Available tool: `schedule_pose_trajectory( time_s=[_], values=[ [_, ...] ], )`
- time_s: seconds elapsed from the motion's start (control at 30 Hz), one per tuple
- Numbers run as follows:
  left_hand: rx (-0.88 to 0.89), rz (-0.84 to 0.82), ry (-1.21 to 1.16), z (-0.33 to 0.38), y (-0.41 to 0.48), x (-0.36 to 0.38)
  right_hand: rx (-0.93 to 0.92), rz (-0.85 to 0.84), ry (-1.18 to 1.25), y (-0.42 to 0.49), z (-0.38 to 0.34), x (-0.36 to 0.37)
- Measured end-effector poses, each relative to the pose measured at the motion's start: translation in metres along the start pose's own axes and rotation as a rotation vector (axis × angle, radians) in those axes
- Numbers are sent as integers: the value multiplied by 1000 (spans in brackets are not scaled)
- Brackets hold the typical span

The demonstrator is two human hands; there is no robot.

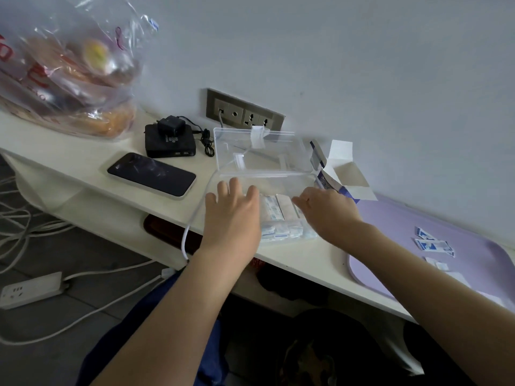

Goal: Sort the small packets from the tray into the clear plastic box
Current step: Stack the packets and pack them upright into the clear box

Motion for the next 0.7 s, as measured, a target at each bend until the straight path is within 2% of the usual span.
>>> schedule_pose_trajectory(
  time_s=[0.1, 0.2, 0.43, 0.5, 0.6, 0.7],
  values=[
    [83, 45, -6, 19, -7, -2, -86, 96, 136, -19, 15, -2],
    [158, -10, 6, 37, -12, 3, -227, 129, 124, -33, 34, -1],
    [178, -64, 85, 72, -7, 4, -361, 201, 185, -54, 69, -2],
    [200, -59, 85, 87, -7, 0, -346, 202, 197, -59, 83, 1],
    [279, 35, 77, 114, -3, -10, -259, 183, 189, -69, 110, 5],
    [450, 19, -16, 151, -8, -5, -151, 132, 169, -80, 144, 12]
  ],
)
Point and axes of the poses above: each hand's wrist, its own y-axis towards the middle knuckle, its own x-axis out of the palm, z = x × y, the point moved 3 cm from there along y, towards the middle knuckle, and after that the axes turned 12 degrees about y, right-handed, at the moved point
